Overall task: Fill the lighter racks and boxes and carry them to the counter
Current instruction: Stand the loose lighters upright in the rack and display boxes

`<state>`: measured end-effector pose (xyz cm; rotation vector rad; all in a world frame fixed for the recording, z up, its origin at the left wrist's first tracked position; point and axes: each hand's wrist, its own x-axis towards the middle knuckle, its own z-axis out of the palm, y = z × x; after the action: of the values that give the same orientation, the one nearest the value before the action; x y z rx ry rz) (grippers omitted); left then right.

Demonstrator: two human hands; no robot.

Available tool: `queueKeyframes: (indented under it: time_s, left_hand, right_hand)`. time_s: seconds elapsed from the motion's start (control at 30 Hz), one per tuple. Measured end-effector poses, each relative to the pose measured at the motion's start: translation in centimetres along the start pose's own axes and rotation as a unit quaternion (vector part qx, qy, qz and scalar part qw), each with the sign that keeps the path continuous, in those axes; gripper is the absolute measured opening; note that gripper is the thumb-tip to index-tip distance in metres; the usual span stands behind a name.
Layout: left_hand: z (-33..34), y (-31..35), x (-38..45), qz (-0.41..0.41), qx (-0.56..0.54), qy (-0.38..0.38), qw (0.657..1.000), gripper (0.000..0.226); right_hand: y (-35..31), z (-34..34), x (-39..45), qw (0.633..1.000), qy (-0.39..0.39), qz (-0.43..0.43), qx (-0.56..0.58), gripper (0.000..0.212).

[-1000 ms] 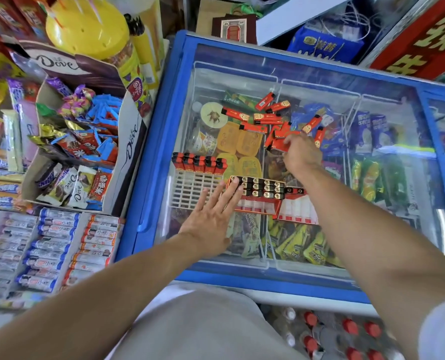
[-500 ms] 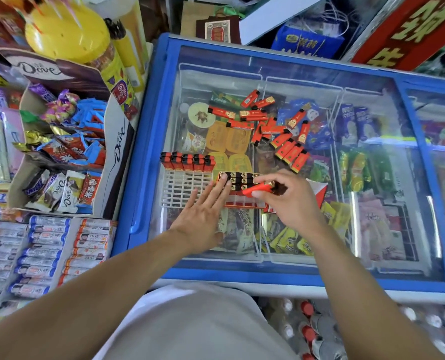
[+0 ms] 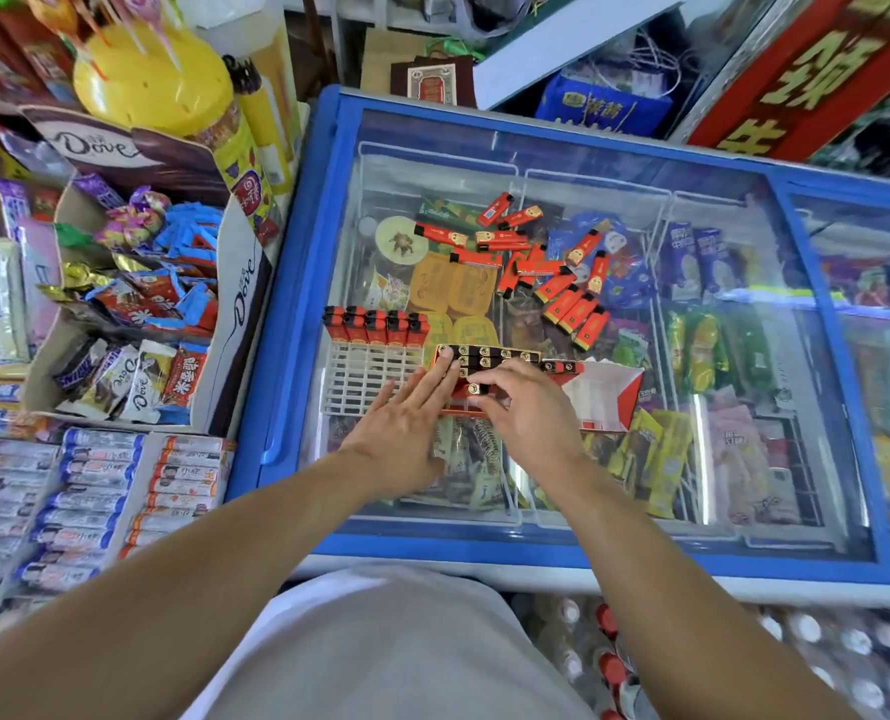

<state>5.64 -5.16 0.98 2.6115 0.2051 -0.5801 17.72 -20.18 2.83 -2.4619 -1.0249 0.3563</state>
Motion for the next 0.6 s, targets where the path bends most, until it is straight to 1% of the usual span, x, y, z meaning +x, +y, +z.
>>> queueKeyframes:
  time_s: [0.27,0.37,0.5,0.6]
  left_hand:
    - [0.1,0.0,0.0,0.0,-0.02,0.003,1.0,0.116]
    - [0.3,0.0,0.1,0.002,-0.019,0.009,1.0,0.117]
    - [0.5,0.0,0.2,0.005,-0.017,0.016,1.0,0.119]
    - [0.7,-0.1,0.2,0.008,-0.015,0.02,1.0,0.122]
  right_hand:
    - [0.0,1.9,0.3,0.996,0.058,0.056,-0.034,0.02]
    - [0.1,2.4,0.3,0.994,0.075,0.056,-0.051,0.014]
    - [0.1,2.8,-0.1,0.995,0.075,0.047,-0.051,0.01]
    - [-0.2,2.1,-0.3,0.997,0.069,0.03,-0.021,0.003]
